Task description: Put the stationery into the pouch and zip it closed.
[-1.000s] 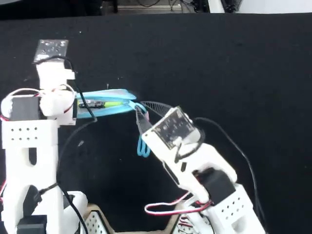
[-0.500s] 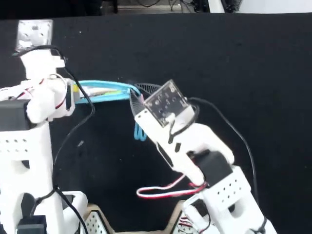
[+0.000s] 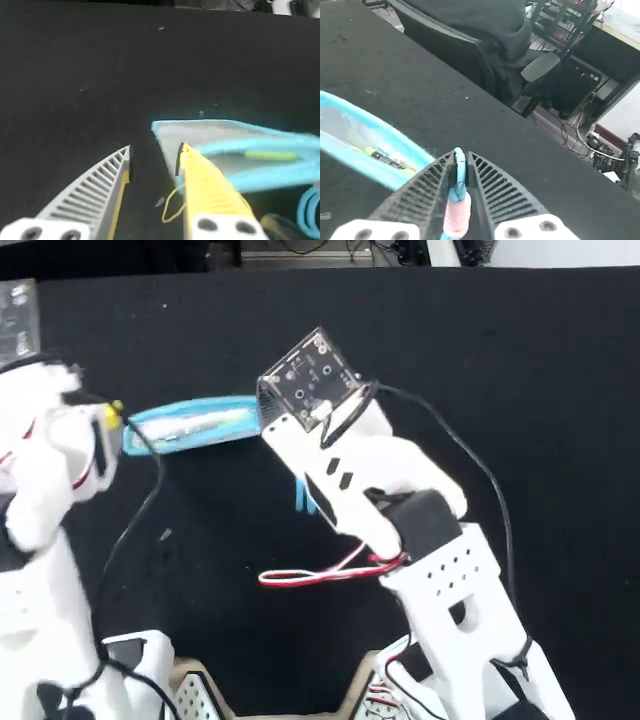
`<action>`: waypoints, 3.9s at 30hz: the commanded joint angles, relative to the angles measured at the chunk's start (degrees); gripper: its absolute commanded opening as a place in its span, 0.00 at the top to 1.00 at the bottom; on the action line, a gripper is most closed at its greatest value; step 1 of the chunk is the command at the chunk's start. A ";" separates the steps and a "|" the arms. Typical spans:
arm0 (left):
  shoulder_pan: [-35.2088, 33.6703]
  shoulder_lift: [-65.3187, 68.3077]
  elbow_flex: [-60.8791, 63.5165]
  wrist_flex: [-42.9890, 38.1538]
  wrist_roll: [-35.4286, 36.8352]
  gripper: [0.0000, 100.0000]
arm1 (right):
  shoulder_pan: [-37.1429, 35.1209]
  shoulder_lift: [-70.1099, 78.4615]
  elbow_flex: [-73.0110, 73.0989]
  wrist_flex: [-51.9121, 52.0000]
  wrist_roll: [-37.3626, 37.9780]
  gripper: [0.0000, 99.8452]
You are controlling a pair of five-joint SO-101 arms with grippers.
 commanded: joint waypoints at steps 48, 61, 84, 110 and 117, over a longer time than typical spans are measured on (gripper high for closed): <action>10.95 -11.52 39.25 -42.46 -0.18 0.83 | -17.41 -16.22 0.57 14.77 4.66 0.99; 10.86 -12.31 44.35 -28.92 -0.26 0.83 | -10.64 -11.82 0.13 14.42 4.40 0.99; 19.03 -12.22 44.53 -28.13 -0.09 0.83 | -17.05 -27.74 1.98 31.56 -7.91 0.87; 19.30 -12.22 44.62 -30.33 -0.09 0.83 | -17.49 -48.31 47.52 0.88 -13.27 0.85; 19.47 -12.22 44.53 -30.42 -0.09 0.83 | -17.49 -48.04 44.00 0.44 -13.27 0.86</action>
